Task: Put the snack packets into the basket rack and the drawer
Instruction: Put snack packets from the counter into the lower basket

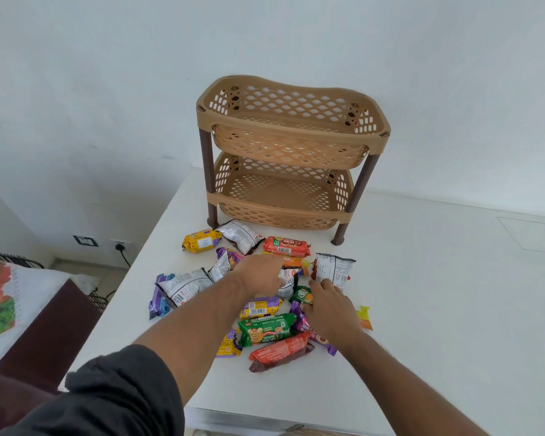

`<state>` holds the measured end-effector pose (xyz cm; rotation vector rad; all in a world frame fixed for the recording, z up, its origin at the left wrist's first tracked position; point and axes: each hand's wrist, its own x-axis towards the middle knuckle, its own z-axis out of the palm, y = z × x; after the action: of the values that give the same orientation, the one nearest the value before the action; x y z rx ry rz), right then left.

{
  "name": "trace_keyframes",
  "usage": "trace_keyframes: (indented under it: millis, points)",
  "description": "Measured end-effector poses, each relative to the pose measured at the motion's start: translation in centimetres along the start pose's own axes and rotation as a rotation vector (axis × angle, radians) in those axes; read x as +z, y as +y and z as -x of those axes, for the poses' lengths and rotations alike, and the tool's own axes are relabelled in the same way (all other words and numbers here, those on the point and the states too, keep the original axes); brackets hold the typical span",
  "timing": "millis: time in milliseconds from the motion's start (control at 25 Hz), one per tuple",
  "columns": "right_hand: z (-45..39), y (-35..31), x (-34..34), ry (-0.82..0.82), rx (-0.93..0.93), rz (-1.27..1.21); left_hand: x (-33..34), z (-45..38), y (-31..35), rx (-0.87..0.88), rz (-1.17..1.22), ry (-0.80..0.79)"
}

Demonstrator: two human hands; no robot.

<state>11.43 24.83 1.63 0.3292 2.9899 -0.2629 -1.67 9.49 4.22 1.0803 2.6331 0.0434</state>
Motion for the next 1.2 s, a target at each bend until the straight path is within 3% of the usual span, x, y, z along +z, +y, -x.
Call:
trace_keyframes:
  millis: [320,600,800,1040,1200]
  points:
    - [-1.3,-0.6,-1.3,-0.129,0.082,-0.009,-1.6,-1.6,-0.8,0.118,-0.104,-0.11]
    - [-2.3,-0.8,-2.9,-0.277,0.145,0.009,-1.5,-2.3,-2.3,0.249,-0.041,-0.105]
    - [-3.4,0.2,-5.5,-0.366,0.145,0.029,-3.7,-2.4,-2.6,0.238,0.121,-0.157]
    - [-6.5,2.0,-10.5,-0.413,0.084,0.051,-8.5,-3.6,-3.4,0.181,0.219,-0.049]
    - [-9.0,2.9,-13.1,-0.261,0.074,-0.039,-11.0,-4.8,-4.0,0.147,0.176,0.176]
